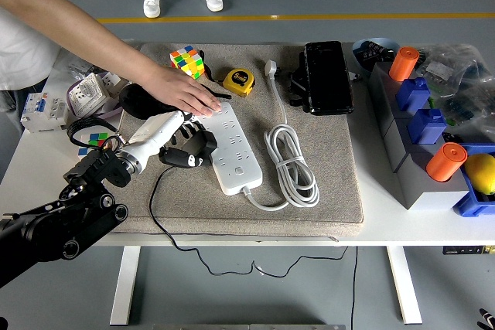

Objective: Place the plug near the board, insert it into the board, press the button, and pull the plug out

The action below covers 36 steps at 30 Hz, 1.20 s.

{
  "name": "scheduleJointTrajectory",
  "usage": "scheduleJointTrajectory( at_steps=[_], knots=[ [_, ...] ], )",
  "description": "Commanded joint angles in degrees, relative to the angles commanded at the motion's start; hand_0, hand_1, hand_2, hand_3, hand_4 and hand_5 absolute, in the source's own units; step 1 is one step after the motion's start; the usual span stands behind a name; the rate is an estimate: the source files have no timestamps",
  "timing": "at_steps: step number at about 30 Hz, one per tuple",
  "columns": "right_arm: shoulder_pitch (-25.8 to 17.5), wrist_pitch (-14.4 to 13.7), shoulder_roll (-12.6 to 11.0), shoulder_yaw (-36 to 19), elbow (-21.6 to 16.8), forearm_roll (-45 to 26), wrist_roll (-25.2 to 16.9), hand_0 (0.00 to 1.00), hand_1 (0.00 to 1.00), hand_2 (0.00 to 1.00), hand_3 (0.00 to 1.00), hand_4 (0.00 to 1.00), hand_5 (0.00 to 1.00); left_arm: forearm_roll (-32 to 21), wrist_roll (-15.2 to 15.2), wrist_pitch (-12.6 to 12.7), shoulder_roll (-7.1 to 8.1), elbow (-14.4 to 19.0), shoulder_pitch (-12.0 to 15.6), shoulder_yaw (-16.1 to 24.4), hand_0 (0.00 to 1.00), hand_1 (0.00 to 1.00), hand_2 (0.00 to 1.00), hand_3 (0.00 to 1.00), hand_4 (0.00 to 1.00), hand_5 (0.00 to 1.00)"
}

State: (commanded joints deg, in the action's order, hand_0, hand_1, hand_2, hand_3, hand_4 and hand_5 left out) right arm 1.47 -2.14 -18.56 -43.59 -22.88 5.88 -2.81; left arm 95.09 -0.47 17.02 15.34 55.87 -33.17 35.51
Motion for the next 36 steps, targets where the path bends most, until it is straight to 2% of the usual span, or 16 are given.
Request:
scheduleJointTrajectory(
  at_steps=[9, 11, 12, 17, 18, 21, 23, 24, 29, 30, 36],
  knots=[
    [0.0, 0.0, 0.0, 0.1, 0.0, 0.0, 0.0, 0.611, 0.670, 0.671, 0.545, 0.825, 0.503, -0.5, -0.7, 0.3, 0.36, 1.8, 1.1, 1.6, 0.369, 0.594, 0.640, 0.692, 0.998, 0.368],
    [-0.1, 0.0, 0.0, 0.1, 0.0, 0.0, 0.0, 0.611, 0.670, 0.671, 0.545, 0.825, 0.503, -1.4, -2.1, 1.8, 0.56, 2.9, 1.9, 2.5, 0.369, 0.594, 0.640, 0.692, 0.998, 0.368],
    [-0.1, 0.0, 0.0, 0.1, 0.0, 0.0, 0.0, 0.611, 0.670, 0.671, 0.545, 0.825, 0.502, -1.7, -2.7, 2.4, 0.63, 3.3, 2.1, 2.9, 0.399, 0.627, 0.679, 0.711, 0.998, 0.448],
    [-0.1, 0.1, 0.0, 0.0, 0.0, 0.1, 0.0, 0.611, 0.670, 0.671, 0.545, 0.825, 0.502, -3.4, -7.2, 6.4, 1.44, 6.8, 5.2, 5.5, 0.399, 0.627, 0.679, 0.711, 0.998, 0.448],
    [-0.1, 0.1, 0.0, -0.1, 0.0, 0.1, -0.1, 0.611, 0.670, 0.671, 0.545, 0.826, 0.504, -4.0, -8.4, 7.4, 1.69, 7.4, 5.9, 5.8, 0.510, 0.670, 0.714, 0.720, 0.998, 0.555],
    [-0.1, 0.1, 0.0, -0.1, 0.0, 0.1, -0.1, 0.611, 0.670, 0.671, 0.545, 0.826, 0.504, -5.9, -11.7, 9.2, 2.50, 8.9, 8.1, 6.2, 0.510, 0.670, 0.714, 0.720, 0.998, 0.555],
    [-0.2, 0.1, 0.0, -0.2, 0.0, 0.1, -0.1, 0.611, 0.670, 0.671, 0.545, 0.826, 0.504, -6.4, -12.7, 9.5, 2.88, 9.4, 9.3, 6.1, 0.510, 0.670, 0.714, 0.720, 0.998, 0.555],
    [-0.2, 0.1, 0.0, -0.2, 0.0, 0.1, 0.0, 0.611, 0.670, 0.671, 0.545, 0.826, 0.502, -6.8, -13.2, 9.7, 3.05, 9.6, 9.9, 6.0, 0.716, 0.767, 0.782, 0.730, 0.968, 0.577],
    [-0.3, 0.1, 0.0, -0.4, 0.0, 0.2, -0.1, 0.611, 0.670, 0.671, 0.545, 0.826, 0.502, -7.8, -15.5, 10.1, 3.11, 10.1, 13.1, 6.2, 0.716, 0.767, 0.782, 0.730, 0.968, 0.577],
    [-0.4, 0.2, 0.0, -0.3, 0.0, 0.2, -0.1, 0.612, 0.670, 0.671, 0.546, 0.826, 0.500, -7.6, -15.5, 10.1, 3.04, 10.3, 13.5, 6.2, 0.820, 0.834, 0.836, 0.777, 0.928, 0.581],
    [-0.3, 0.2, -0.1, -0.3, 0.0, 0.3, -0.1, 0.612, 0.670, 0.671, 0.546, 0.826, 0.500, -6.1, -14.5, 10.1, 2.63, 10.4, 14.5, 5.6, 0.828, 0.842, 0.843, 0.780, 0.913, 0.575]
  ],
)
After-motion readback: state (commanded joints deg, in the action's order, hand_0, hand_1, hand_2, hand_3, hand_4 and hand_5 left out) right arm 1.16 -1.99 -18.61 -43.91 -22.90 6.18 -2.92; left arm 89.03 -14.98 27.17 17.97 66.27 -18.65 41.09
